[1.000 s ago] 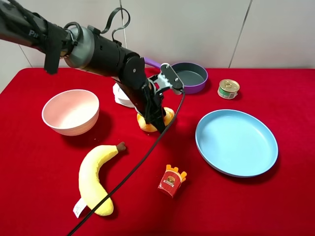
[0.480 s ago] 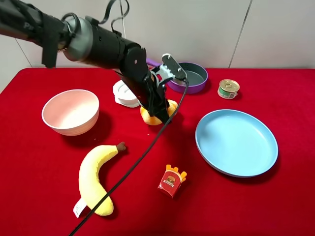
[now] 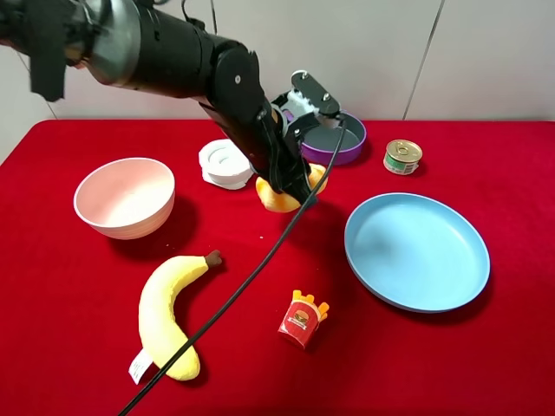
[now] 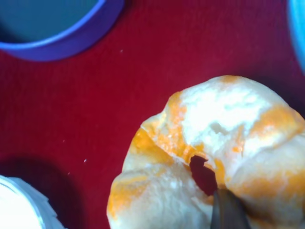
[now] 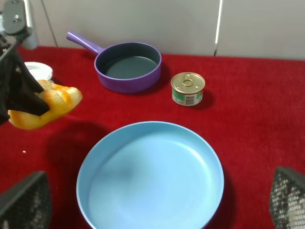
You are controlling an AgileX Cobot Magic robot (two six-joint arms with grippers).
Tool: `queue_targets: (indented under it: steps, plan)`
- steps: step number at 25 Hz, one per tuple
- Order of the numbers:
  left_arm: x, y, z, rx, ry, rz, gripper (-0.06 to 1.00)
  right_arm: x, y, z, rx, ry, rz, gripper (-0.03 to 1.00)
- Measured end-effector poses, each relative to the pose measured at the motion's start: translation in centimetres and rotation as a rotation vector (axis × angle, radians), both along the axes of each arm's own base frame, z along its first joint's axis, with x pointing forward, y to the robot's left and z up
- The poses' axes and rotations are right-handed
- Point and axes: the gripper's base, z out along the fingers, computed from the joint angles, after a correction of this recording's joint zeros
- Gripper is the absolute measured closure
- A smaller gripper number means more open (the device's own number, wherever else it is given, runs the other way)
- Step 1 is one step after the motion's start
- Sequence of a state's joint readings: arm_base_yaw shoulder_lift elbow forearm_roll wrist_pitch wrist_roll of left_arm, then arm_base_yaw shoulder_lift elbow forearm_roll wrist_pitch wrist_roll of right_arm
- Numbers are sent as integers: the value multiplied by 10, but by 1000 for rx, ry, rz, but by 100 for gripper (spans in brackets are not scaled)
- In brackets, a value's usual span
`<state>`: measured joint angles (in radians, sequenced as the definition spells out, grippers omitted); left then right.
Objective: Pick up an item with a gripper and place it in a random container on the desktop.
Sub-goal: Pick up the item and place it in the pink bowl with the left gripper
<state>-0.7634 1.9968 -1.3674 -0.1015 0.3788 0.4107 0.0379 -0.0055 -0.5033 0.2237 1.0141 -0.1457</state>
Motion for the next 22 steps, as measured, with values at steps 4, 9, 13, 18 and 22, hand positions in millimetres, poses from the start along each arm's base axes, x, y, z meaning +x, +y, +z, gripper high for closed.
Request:
queue_targets:
  steps: [4, 9, 13, 18, 22]
  plan:
    - [-10, -6, 12, -25, 2, -15, 63, 0, 0, 0, 0, 0, 0, 27]
    - [-17, -7, 22, -36, 18, -6, 63, 0, 0, 0, 0, 0, 0, 27]
    - [-20, -4, 37, -57, 10, 6, 63, 0, 0, 0, 0, 0, 0, 27]
    - [-12, 8, 53, -81, 7, 57, 63, 0, 0, 0, 0, 0, 0, 27]
    - [-3, 22, 59, -87, 7, 102, 63, 0, 0, 0, 0, 0, 0, 27]
